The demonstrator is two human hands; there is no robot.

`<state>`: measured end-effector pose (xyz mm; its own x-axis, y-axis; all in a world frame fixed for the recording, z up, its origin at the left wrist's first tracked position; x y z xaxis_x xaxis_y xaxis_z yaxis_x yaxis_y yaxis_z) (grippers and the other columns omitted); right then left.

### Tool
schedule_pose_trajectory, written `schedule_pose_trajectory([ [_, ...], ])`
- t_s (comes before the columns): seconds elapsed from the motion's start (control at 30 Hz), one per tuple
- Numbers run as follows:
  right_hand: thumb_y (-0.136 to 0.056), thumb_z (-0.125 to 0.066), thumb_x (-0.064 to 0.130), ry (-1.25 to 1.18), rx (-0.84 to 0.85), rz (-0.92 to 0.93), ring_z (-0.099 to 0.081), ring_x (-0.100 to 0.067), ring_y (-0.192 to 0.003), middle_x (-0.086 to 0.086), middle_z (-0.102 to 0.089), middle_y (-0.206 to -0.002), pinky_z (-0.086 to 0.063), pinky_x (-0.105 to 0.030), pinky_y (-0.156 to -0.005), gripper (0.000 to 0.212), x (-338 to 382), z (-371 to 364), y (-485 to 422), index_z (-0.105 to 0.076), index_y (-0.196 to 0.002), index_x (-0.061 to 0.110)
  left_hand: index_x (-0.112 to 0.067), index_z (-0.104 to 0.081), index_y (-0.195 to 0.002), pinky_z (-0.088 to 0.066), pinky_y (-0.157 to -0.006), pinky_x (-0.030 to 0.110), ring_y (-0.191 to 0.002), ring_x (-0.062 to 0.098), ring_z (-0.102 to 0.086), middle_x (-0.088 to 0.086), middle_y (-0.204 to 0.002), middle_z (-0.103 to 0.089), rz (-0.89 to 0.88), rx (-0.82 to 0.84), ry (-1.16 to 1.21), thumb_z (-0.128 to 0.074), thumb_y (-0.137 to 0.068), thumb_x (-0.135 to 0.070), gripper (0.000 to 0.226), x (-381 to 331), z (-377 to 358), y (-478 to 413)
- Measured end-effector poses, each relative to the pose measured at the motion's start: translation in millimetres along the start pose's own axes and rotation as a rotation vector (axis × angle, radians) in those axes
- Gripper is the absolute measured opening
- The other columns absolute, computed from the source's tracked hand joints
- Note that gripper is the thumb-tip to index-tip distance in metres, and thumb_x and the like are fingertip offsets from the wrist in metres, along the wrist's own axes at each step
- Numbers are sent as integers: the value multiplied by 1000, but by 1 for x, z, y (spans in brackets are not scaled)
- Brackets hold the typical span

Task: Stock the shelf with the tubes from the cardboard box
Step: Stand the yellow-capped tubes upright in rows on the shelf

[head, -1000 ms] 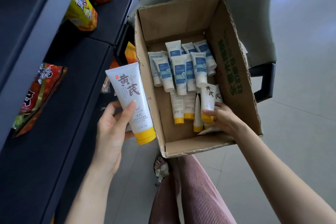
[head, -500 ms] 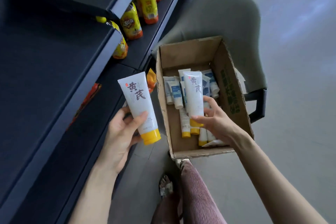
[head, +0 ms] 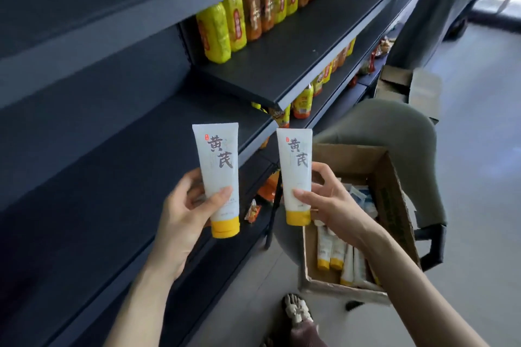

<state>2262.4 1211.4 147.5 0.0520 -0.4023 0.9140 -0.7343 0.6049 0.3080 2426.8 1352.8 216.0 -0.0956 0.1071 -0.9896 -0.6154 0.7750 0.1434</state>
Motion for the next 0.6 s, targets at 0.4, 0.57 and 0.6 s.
schedule_pose_trajectory([
  [0.4,-78,-67,15,247,291,255,-69,-24,-96,-4,-69,-113,-57,-34,-71,64,103,-152,9,-37,-131,37,-25,-62,-109,-51,-66,14,-90,4,-68,-11,-100,-72,-248,-270,18,-69,-67,-21,43,-101,123,83],
  [0.57,-78,-67,15,345,426,347,-69,-19,-99,10,-71,-108,-59,-36,-74,62,135,-199,16,-36,-126,42,-24,-60,-113,-52,-67,14,-94,4,-67,-12,-103,-71,-319,-389,1,-70,-66,-21,48,-130,152,111],
  [0.6,-79,-66,13,355,450,358,-68,-18,-99,10,-71,-107,-59,-35,-73,62,141,-205,17,-36,-126,41,-24,-60,-113,-52,-67,14,-94,3,-67,-13,-103,-71,-330,-420,3,-70,-66,-20,48,-134,157,117],
])
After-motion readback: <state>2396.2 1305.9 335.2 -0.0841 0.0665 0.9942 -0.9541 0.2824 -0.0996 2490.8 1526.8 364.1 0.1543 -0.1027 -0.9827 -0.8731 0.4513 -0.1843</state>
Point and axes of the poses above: each hand's wrist, its own y-axis away from the middle knuckle, its own z-axis out of the back of the hand, x = y × z, the point moved 10 cm from there along -y, towards the middle knuckle
